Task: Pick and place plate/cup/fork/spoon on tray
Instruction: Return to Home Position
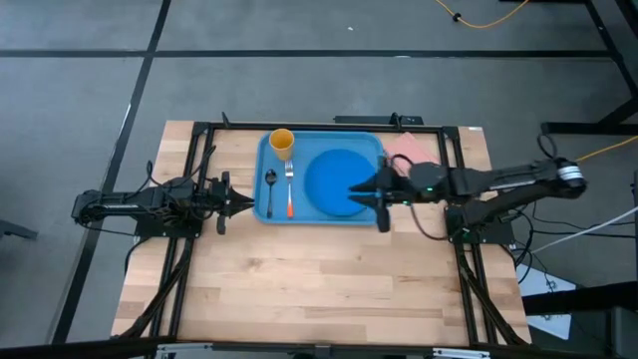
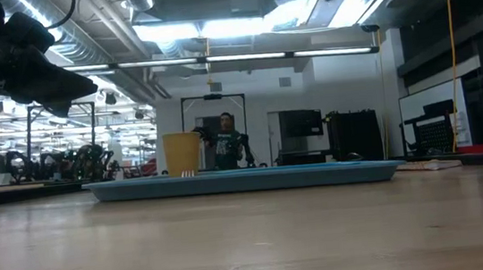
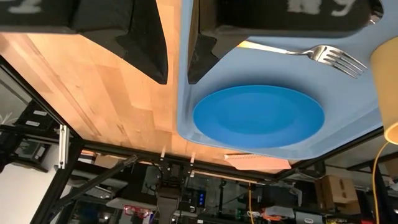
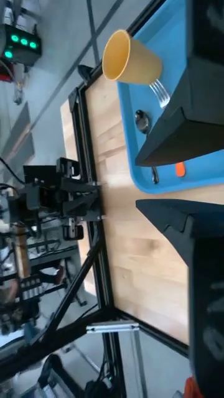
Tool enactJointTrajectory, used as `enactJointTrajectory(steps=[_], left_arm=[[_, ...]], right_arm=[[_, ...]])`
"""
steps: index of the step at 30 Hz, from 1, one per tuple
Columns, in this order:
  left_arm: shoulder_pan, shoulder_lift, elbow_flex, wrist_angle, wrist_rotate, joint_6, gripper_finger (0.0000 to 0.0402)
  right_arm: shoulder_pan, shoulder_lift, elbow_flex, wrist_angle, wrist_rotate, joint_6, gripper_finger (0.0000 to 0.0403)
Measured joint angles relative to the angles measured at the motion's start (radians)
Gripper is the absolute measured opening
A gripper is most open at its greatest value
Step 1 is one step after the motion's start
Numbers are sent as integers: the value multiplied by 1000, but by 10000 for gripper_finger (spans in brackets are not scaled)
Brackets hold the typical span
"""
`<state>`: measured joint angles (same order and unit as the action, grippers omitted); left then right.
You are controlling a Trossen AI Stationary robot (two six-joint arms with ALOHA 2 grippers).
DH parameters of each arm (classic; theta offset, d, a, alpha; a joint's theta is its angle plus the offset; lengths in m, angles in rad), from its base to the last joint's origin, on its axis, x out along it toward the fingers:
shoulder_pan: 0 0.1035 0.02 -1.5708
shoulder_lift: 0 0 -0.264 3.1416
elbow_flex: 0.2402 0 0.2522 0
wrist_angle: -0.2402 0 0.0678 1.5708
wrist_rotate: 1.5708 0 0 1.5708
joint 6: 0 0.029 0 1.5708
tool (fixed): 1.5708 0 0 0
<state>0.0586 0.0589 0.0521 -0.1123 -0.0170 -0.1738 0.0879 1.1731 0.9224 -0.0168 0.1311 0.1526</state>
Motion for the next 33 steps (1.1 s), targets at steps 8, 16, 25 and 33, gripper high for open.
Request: enactJointTrajectory(steps=[8, 16, 25, 33], left_arm=[[0, 0, 0, 0, 0, 0, 55], [0, 0, 0, 0, 0, 0, 55], [0, 0, 0, 0, 0, 0, 55], [0, 0, 0, 0, 0, 0, 55]], right_arm=[[0, -287, -265, 61, 146, -26, 100], [0, -563, -434, 51, 257, -84, 100], [0, -880, -600, 44, 193, -134, 100], [0, -1064, -714, 69, 105, -133, 100]])
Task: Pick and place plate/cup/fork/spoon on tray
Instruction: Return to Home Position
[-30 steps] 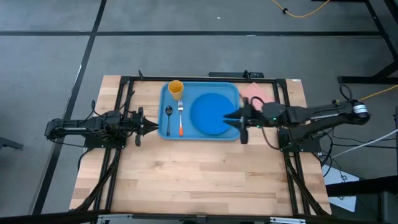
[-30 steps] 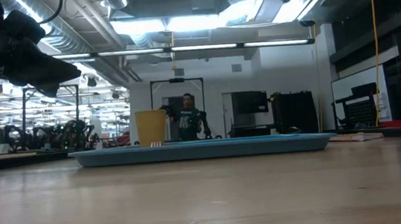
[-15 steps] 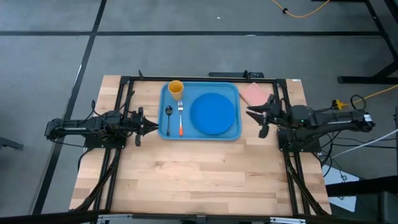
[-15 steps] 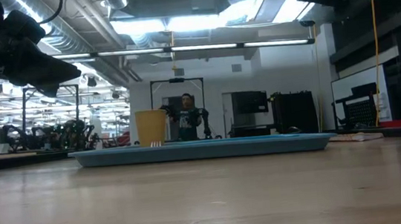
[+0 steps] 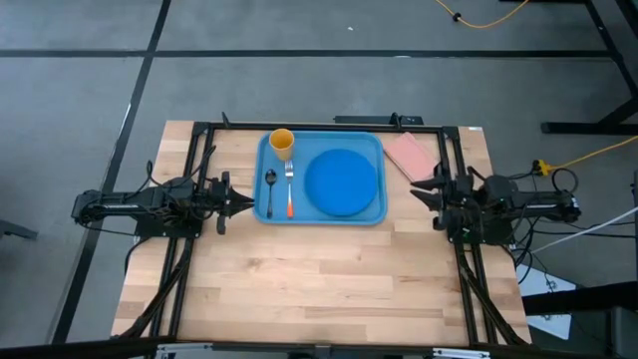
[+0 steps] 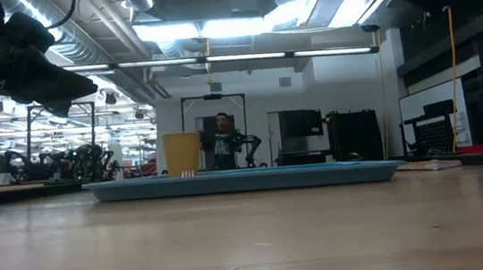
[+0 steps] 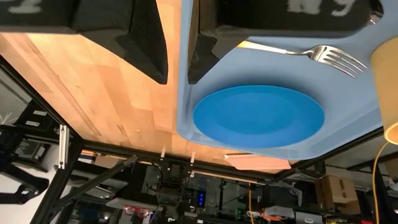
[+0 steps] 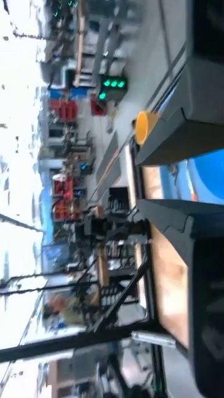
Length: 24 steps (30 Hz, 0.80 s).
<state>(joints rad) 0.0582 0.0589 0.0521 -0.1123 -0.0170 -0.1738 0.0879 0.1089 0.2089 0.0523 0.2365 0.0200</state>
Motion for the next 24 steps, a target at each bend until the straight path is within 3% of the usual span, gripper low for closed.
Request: enactJointTrajectory(steps=[6, 14, 24], left_arm=[[0, 0, 0, 0, 0, 0, 55], [0, 0, 0, 0, 0, 0, 55], [0, 0, 0, 0, 0, 0, 55]], right_arm=[[0, -96, -94, 76, -133, -48, 95], [0, -106, -153, 95, -152, -48, 68], [0, -105, -202, 39, -153, 17, 68]])
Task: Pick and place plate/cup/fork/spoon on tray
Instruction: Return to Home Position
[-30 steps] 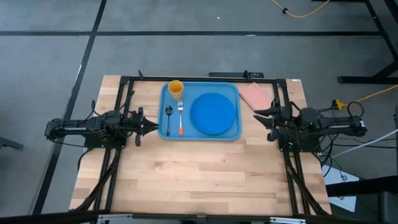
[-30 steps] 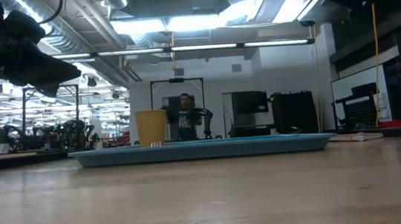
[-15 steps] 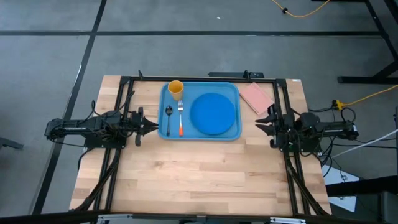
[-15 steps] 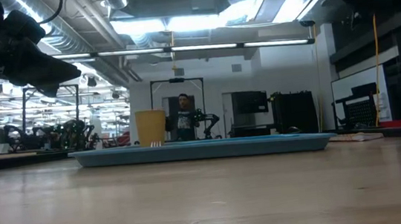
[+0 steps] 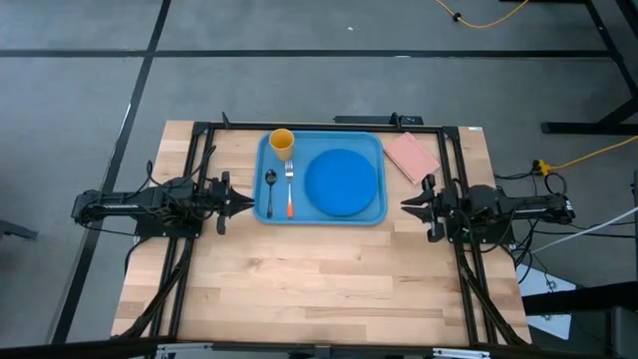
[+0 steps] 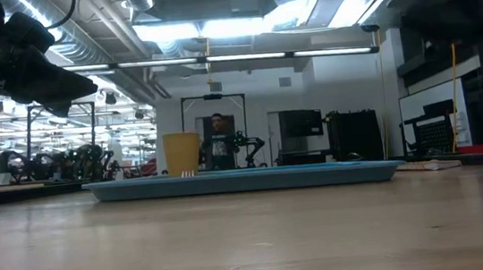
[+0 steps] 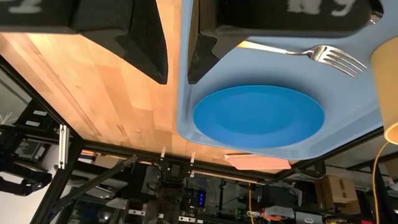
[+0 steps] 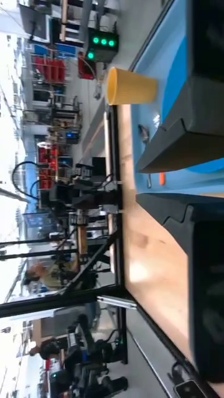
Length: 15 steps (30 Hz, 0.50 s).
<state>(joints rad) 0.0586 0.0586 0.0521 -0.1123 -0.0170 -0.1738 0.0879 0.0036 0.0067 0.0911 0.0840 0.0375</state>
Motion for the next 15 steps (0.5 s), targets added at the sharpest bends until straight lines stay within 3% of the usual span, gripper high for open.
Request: enactJointTrajectory(steps=[12, 15], left_arm=[[0, 0, 0, 0, 0, 0, 55], [0, 0, 0, 0, 0, 0, 55]], right_arm=[[0, 10, 0, -56, -9, -46, 69], [0, 9, 0, -64, -61, -51, 69]])
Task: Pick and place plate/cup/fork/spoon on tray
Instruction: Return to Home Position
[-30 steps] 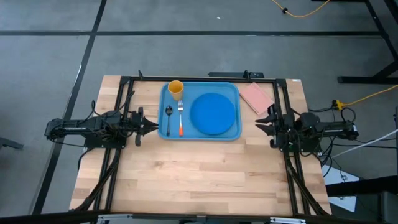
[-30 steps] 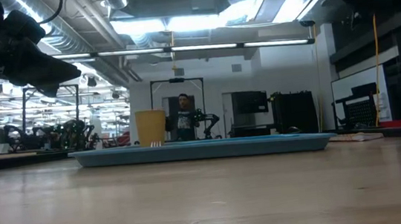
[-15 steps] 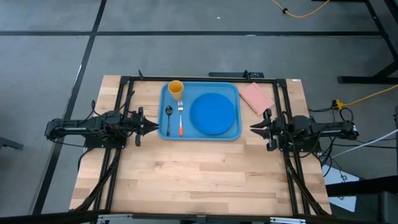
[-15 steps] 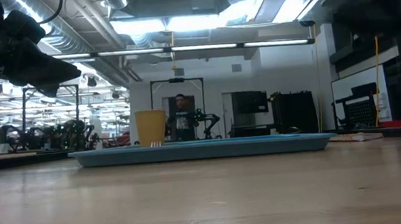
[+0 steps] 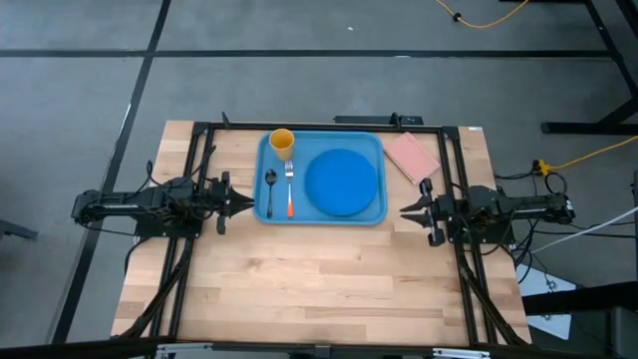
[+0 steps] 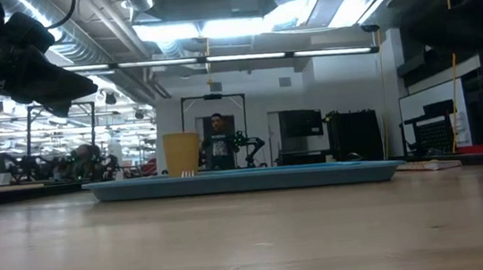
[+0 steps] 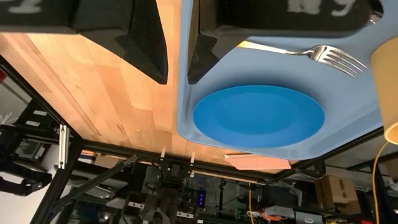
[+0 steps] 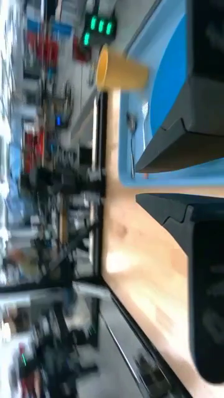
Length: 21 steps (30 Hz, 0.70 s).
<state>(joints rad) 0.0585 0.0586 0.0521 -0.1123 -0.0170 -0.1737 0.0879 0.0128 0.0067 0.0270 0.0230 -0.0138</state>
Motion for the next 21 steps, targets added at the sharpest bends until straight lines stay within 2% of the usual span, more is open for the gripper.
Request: enactJointTrajectory(steps=[2, 12, 21], left_arm=[[0, 0, 0, 0, 0, 0, 55], [0, 0, 0, 0, 0, 0, 55], [0, 0, 0, 0, 0, 0, 55]], right_arm=[[0, -9, 0, -9, -52, -22, 69], [-23, 105, 1, -9, -43, -17, 69], [-24, -8, 1, -4, -43, -21, 69]])
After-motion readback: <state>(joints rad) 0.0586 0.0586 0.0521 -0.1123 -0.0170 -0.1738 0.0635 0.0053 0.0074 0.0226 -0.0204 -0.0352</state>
